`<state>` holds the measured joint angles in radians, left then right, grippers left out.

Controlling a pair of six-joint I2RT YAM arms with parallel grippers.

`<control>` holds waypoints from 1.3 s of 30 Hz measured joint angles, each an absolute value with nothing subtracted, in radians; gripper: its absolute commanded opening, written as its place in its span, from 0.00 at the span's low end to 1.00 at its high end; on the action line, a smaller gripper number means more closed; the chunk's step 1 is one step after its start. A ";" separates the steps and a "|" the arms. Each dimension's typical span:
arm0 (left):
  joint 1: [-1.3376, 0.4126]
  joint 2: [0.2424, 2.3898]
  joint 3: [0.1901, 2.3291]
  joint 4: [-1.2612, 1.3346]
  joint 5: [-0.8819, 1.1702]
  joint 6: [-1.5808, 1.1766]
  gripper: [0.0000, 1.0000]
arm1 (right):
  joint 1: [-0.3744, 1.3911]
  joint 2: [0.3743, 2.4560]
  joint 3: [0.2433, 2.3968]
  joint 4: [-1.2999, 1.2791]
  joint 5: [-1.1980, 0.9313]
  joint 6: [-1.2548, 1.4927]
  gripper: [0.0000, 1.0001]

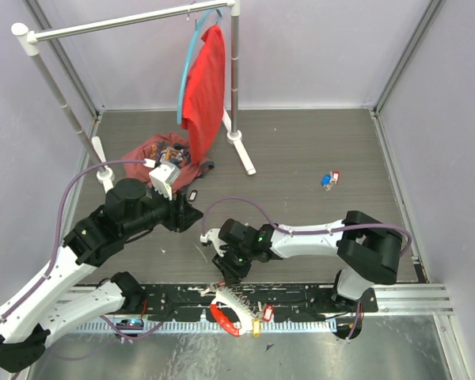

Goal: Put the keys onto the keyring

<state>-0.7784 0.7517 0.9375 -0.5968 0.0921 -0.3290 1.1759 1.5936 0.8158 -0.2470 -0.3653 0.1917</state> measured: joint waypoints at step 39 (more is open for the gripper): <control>-0.755 0.811 0.919 -0.558 0.094 -0.356 0.53 | 0.795 1.333 0.779 -0.252 0.116 0.310 0.47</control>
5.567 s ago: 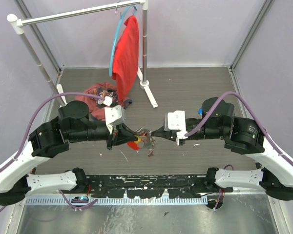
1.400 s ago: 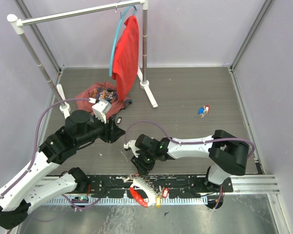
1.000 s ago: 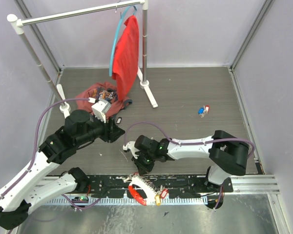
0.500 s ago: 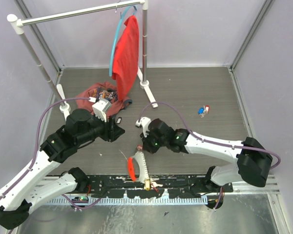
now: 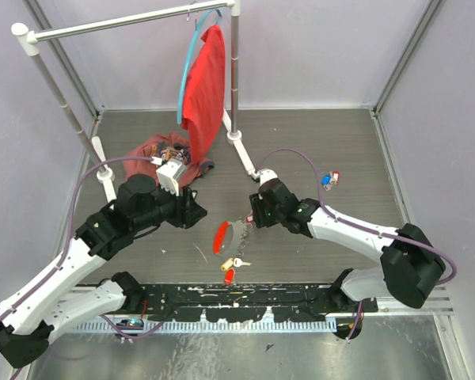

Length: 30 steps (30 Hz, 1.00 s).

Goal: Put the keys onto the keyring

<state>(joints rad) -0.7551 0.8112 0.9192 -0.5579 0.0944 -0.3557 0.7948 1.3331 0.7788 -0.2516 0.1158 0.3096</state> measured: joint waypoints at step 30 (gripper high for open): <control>-0.754 0.858 0.821 -0.500 0.087 -0.431 0.60 | 0.959 1.434 0.711 -0.253 -0.204 0.320 0.37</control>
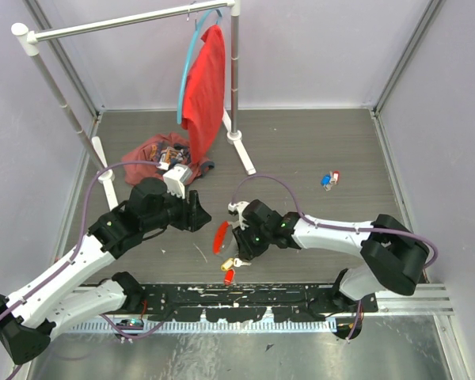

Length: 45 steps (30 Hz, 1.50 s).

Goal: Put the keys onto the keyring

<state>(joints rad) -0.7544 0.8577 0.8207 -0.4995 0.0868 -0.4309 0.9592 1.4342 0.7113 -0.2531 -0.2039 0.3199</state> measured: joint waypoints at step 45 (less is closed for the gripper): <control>-0.754 0.859 0.821 -0.500 0.088 -0.420 0.60 | 0.959 1.552 0.731 -0.127 -0.262 0.345 0.36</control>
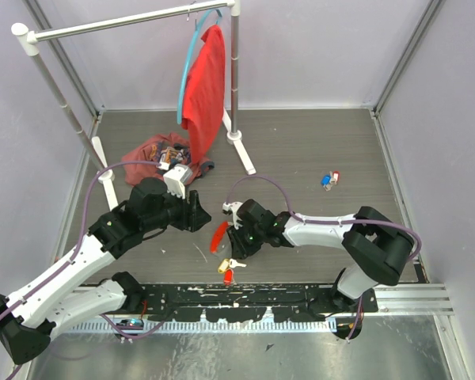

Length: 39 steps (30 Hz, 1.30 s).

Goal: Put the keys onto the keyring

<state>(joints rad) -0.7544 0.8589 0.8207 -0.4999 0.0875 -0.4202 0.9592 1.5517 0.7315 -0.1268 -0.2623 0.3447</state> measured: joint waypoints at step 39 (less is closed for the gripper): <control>-0.754 0.746 0.839 -0.425 0.216 -0.322 0.55 | 0.959 1.112 0.857 -0.220 -0.079 0.337 0.01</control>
<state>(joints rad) -0.7544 0.7460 0.8387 -0.4248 0.2165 -0.3218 0.9592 1.1118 0.8570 -0.2203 -0.0788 0.3367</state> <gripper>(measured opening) 0.552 0.035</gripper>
